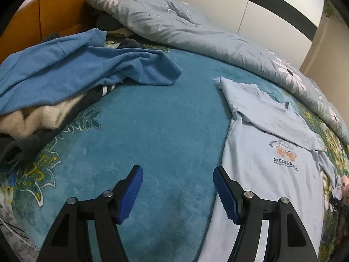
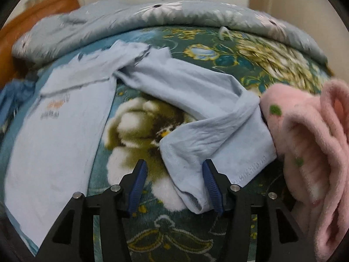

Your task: Fold clothes

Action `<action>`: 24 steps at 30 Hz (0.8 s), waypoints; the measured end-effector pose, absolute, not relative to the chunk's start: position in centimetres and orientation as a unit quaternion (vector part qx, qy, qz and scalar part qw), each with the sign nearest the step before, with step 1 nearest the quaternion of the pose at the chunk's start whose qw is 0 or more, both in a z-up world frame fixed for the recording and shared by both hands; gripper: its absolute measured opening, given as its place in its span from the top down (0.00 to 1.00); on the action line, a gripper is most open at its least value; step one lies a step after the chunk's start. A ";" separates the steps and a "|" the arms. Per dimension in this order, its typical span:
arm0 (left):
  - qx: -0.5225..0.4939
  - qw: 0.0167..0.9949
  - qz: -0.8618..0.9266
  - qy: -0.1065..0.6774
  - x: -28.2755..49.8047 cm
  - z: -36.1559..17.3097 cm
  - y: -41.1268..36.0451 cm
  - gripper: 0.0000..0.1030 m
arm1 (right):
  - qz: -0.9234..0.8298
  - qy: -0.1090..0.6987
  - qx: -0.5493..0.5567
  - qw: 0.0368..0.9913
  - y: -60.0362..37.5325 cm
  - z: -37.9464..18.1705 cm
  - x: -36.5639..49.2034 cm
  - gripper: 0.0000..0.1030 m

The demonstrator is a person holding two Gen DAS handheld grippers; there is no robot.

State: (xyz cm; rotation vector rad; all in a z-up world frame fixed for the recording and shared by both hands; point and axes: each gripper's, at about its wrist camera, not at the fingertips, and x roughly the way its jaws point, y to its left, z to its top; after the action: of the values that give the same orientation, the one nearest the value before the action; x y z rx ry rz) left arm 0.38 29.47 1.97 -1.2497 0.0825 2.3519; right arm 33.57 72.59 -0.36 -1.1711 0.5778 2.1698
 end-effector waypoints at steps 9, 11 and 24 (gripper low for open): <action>-0.459 0.238 0.856 0.018 -0.4 1.7 29.2 0.31 | 0.831 0.403 -0.274 0.267 78.0 6.9 37.6 0.95; -0.458 0.237 0.857 0.011 -1.0 1.6 28.9 0.31 | 0.849 0.413 -0.212 0.253 79.1 11.2 37.9 0.95; -0.474 0.230 0.849 -0.041 -3.4 -0.7 25.8 0.31 | 0.906 0.298 -0.274 0.125 72.0 19.4 13.0 0.95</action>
State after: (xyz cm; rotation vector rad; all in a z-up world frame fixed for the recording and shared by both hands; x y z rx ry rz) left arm -3.44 25.83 -0.71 -1.3056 -0.1136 2.3357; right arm 13.03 72.02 19.43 -0.7974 0.8680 2.6403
